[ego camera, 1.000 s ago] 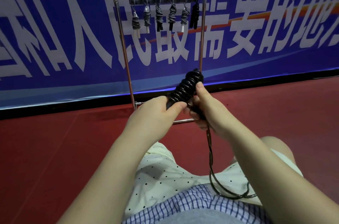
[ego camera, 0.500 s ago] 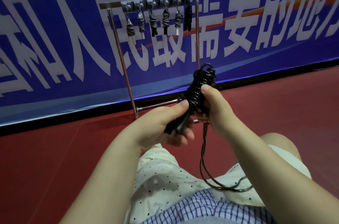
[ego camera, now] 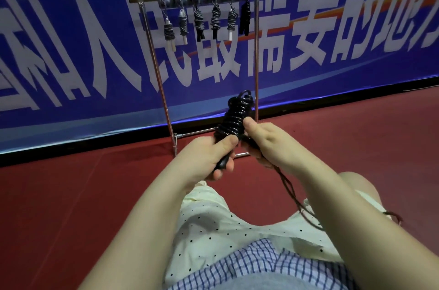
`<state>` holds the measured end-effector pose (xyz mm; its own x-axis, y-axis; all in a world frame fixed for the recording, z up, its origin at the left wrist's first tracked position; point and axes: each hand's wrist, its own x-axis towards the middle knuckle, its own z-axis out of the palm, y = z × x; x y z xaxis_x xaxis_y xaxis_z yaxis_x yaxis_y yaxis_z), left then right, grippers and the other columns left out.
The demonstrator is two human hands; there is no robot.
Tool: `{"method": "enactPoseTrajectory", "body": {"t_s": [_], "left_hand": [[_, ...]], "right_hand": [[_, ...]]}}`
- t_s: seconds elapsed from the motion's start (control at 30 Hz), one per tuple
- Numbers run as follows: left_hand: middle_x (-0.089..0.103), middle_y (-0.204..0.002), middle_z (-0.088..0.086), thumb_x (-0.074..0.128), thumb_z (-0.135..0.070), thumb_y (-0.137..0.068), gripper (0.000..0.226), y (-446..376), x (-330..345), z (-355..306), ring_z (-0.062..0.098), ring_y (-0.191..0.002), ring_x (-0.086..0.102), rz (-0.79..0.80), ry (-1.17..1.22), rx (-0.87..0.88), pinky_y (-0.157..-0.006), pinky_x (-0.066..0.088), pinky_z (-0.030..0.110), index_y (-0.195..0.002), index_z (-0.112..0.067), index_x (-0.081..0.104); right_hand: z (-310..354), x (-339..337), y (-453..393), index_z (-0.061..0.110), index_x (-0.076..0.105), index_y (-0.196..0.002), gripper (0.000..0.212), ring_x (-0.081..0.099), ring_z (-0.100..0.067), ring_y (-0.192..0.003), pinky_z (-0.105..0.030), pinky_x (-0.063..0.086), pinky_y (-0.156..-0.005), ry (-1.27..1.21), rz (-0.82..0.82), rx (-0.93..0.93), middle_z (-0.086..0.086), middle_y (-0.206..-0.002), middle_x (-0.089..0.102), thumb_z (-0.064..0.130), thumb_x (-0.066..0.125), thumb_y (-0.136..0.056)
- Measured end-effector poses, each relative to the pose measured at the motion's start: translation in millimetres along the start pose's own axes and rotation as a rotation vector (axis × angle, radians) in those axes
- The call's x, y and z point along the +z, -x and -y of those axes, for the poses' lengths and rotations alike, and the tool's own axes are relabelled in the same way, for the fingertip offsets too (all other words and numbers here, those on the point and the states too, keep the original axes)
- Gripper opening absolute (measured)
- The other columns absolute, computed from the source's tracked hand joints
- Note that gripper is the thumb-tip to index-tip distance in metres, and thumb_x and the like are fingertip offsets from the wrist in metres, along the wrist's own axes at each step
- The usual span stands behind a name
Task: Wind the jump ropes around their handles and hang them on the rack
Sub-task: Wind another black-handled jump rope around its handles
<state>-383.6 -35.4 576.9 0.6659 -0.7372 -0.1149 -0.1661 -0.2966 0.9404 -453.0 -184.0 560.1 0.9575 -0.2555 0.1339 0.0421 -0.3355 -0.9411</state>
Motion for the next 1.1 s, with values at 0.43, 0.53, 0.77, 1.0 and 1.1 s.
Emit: {"method": "enactPoseTrajectory", "body": {"t_s": [0.43,0.53,0.77,1.0,1.1], "left_hand": [[0.064,-0.056,-0.007,0.056,-0.056,-0.082,0.035,5,1,-13,0.012,-0.048,0.055,-0.206,-0.673,0.046,-0.059,0.046,0.028,-0.07,-0.023,0.059],[0.064,-0.06,-0.006,0.056,-0.054,-0.083,0.035,6,4,-15,0.012,-0.054,0.056,-0.186,-0.645,0.05,-0.062,0.045,0.03,-0.067,-0.022,0.058],[0.062,-0.063,0.002,0.045,-0.063,-0.066,0.061,13,-13,-5,0.016,-0.058,0.06,0.217,0.185,-0.099,-0.068,0.051,0.032,-0.092,-0.012,0.065],[0.04,-0.048,-0.007,0.05,-0.07,-0.056,0.063,8,-4,5,0.008,-0.042,0.035,0.072,0.24,-0.072,-0.062,0.049,0.031,-0.078,-0.012,0.056],[0.041,-0.048,-0.008,0.046,-0.068,-0.07,0.056,8,1,9,0.008,-0.041,0.034,-0.004,0.125,-0.071,-0.061,0.049,0.027,-0.075,-0.014,0.056]], "right_hand": [[4,19,1,0.019,0.043,-0.05,0.063,0.027,-0.013,-0.042,-0.024,0.021,-0.044,-0.066,-0.077,0.11,0.0,-0.05,0.036,0.066,0.031,-0.09],[0,16,-2,0.015,0.042,-0.055,0.062,0.029,-0.015,-0.042,-0.025,0.023,-0.045,-0.041,-0.102,0.09,0.0,-0.049,0.035,0.063,0.032,-0.093],[3,17,-3,0.013,0.05,-0.076,0.044,0.034,-0.014,-0.053,-0.028,0.028,-0.051,-0.248,0.065,-0.083,-0.008,-0.065,0.04,0.054,0.037,-0.084],[6,11,-2,0.013,0.045,-0.066,0.053,0.03,-0.012,-0.047,-0.024,0.025,-0.047,-0.105,0.131,-0.009,0.0,-0.054,0.037,0.062,0.039,-0.085],[4,2,-3,0.011,0.048,-0.069,0.058,0.03,-0.011,-0.044,-0.023,0.026,-0.043,0.034,0.173,0.068,0.003,-0.049,0.039,0.064,0.036,-0.09]]}}
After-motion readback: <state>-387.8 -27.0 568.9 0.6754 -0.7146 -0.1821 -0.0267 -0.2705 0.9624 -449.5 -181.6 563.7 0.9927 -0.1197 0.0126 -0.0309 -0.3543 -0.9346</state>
